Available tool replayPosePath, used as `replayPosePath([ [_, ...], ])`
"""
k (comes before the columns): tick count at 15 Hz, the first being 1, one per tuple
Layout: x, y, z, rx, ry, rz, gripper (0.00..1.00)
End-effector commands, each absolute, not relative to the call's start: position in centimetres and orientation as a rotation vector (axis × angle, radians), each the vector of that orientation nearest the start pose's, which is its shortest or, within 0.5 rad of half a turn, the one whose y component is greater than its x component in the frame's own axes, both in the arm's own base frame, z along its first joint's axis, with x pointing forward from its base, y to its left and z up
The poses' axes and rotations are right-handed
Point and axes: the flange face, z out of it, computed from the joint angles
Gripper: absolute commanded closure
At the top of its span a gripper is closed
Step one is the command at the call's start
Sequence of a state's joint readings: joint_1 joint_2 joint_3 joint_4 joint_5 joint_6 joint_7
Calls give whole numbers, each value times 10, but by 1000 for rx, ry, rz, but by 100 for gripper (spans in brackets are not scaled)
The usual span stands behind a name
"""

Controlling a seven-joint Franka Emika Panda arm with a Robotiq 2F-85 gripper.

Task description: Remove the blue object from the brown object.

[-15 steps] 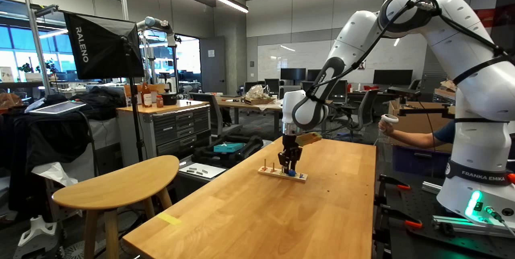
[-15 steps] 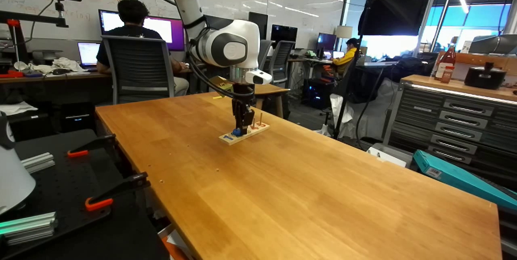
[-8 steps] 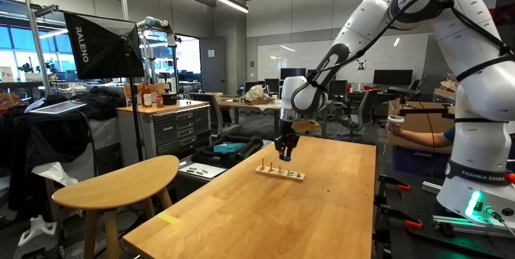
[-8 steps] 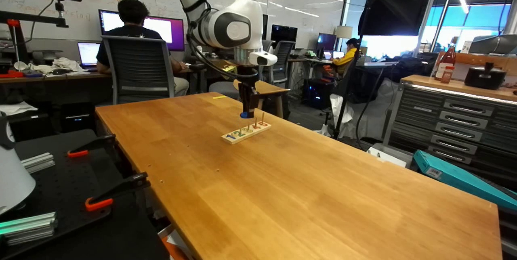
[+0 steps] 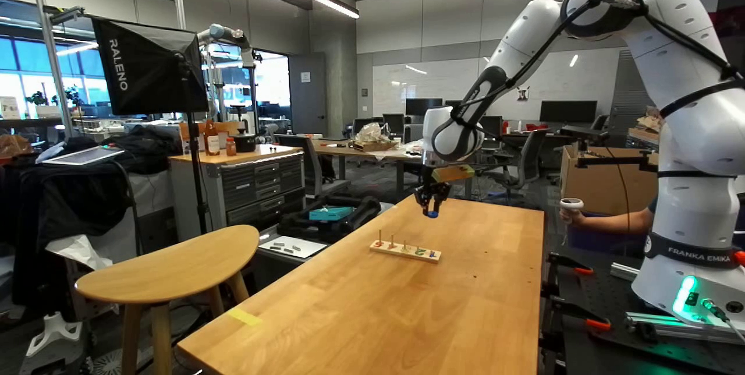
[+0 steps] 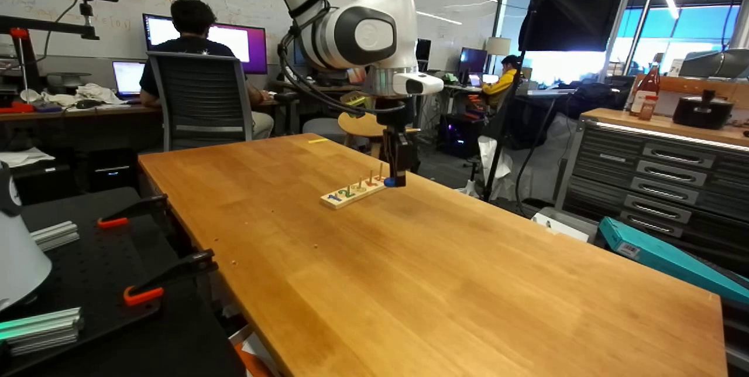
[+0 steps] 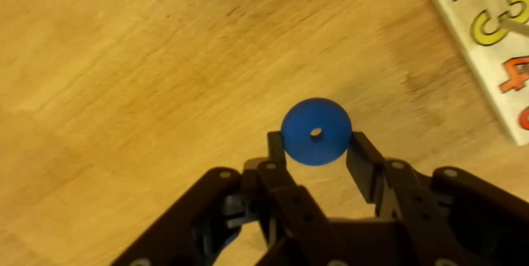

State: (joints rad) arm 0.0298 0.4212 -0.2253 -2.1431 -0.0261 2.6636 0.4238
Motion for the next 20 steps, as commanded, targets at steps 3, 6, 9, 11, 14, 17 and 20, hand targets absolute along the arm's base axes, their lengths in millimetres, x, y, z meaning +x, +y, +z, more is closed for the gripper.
replayPosePath([
  [3,555,-147,172,-3107,1080,-89,78],
  [6,550,-146,152,-3109,1104,-24,59],
  [9,550,-128,160,-3086,1084,18,24],
  [11,553,-104,189,-3086,998,47,9],
  [14,543,-68,242,-3112,833,119,0],
  [17,527,-46,301,-3120,724,242,0],
  [20,502,-28,362,-3125,571,330,0],
])
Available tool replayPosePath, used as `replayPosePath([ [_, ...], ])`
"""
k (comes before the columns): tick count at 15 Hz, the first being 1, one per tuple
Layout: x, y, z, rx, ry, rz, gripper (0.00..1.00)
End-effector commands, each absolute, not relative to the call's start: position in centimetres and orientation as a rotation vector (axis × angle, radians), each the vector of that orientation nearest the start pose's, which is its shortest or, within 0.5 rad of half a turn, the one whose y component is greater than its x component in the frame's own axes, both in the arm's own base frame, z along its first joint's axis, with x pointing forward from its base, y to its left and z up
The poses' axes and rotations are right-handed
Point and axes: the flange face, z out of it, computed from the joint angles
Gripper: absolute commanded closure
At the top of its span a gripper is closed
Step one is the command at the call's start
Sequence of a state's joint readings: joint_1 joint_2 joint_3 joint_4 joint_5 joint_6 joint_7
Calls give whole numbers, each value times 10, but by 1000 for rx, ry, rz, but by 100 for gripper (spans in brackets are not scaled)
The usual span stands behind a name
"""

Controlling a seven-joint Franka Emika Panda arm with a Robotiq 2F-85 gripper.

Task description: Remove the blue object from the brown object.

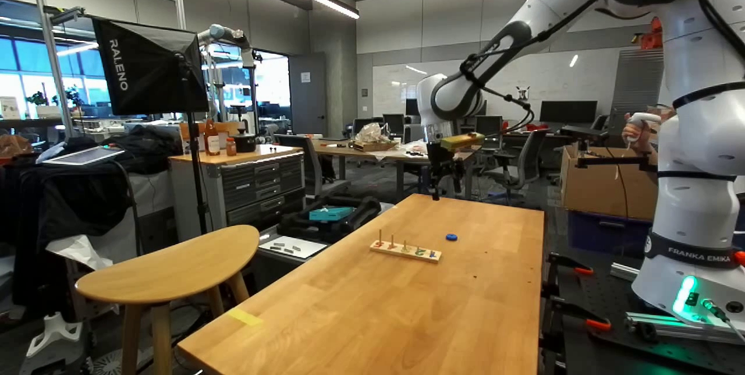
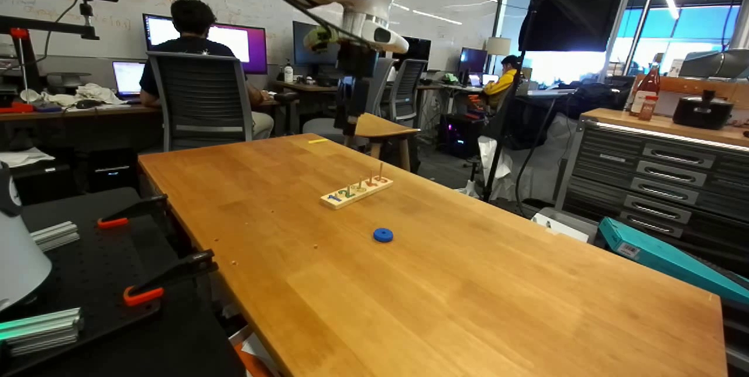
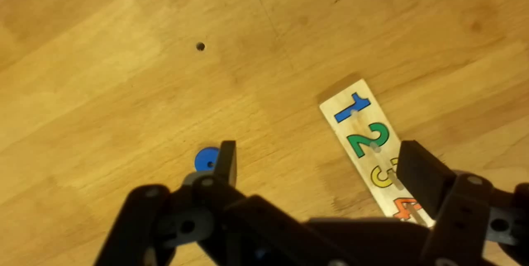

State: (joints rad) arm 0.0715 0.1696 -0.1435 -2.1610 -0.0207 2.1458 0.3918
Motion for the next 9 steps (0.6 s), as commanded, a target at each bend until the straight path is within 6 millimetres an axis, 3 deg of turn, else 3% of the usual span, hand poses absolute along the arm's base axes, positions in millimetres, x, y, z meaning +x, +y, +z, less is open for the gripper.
replayPosePath([
  [1,492,-21,382,-3130,530,364,0],
  [3,469,-16,421,-3134,502,406,0],
  [4,498,-18,388,-3121,556,399,0],
  [6,491,-15,407,-3121,546,370,0],
  [9,493,-18,390,-3120,555,412,0],
])
